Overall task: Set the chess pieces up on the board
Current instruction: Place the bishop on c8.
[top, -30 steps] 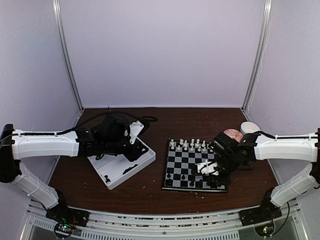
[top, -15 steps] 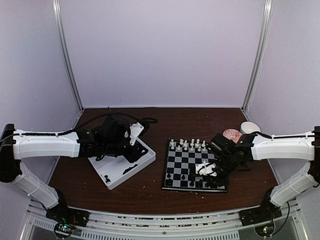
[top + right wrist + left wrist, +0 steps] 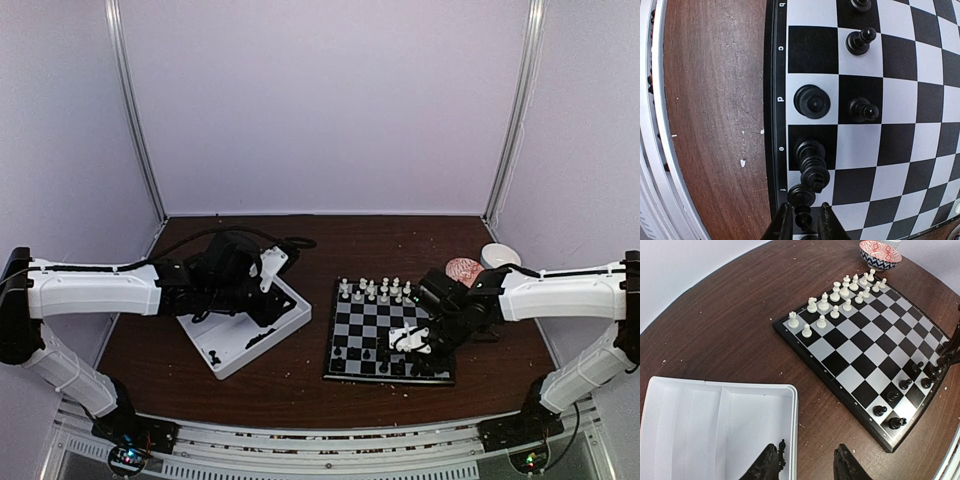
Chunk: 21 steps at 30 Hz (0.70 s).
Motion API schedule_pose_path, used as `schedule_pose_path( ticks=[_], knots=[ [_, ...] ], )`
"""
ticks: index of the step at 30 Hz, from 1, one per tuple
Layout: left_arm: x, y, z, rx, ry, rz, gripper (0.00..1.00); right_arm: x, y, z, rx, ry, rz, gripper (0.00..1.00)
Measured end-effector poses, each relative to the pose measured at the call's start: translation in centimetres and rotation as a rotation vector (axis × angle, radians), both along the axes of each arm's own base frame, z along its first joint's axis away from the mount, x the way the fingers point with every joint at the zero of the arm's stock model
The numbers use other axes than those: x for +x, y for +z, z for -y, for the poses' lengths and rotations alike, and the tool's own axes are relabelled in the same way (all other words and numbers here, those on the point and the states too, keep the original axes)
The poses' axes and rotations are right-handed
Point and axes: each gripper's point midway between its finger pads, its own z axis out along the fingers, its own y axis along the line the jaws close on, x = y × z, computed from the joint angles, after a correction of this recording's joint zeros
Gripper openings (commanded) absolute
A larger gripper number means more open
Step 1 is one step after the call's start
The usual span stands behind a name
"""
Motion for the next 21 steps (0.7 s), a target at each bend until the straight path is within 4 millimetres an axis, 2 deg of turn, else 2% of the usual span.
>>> schedule_pose_path(
  ticks=[5, 9, 11, 14, 18, 21],
  knots=[
    [0.0, -0.1, -0.1, 0.0, 0.01, -0.01, 0.38, 0.0, 0.8, -0.1, 0.02, -0.01, 0.013, 0.32],
    [-0.4, -1.3, -1.2, 0.038, 0.057, -0.062, 0.38, 0.0, 3.8, -0.3, 0.094, -0.013, 0.034, 0.33],
    [-0.8, -2.4, -2.7, 0.082, 0.119, -0.113, 0.4, 0.1, 5.9, -0.5, 0.155, -0.021, 0.033, 0.33],
    [-1.5, -3.4, -5.4, 0.124, 0.241, -0.199, 0.4, 1.4, 8.0, -0.1, 0.225, -0.076, 0.033, 0.33],
    [-2.4, -4.5, -10.1, 0.126, 0.454, -0.34, 0.39, 3.7, 8.5, 1.8, 0.272, -0.209, 0.022, 0.32],
    [-3.8, -6.2, -12.6, 0.159, 0.55, -0.45, 0.38, 5.0, 8.7, 2.7, 0.284, -0.274, 0.031, 0.32]
  ],
)
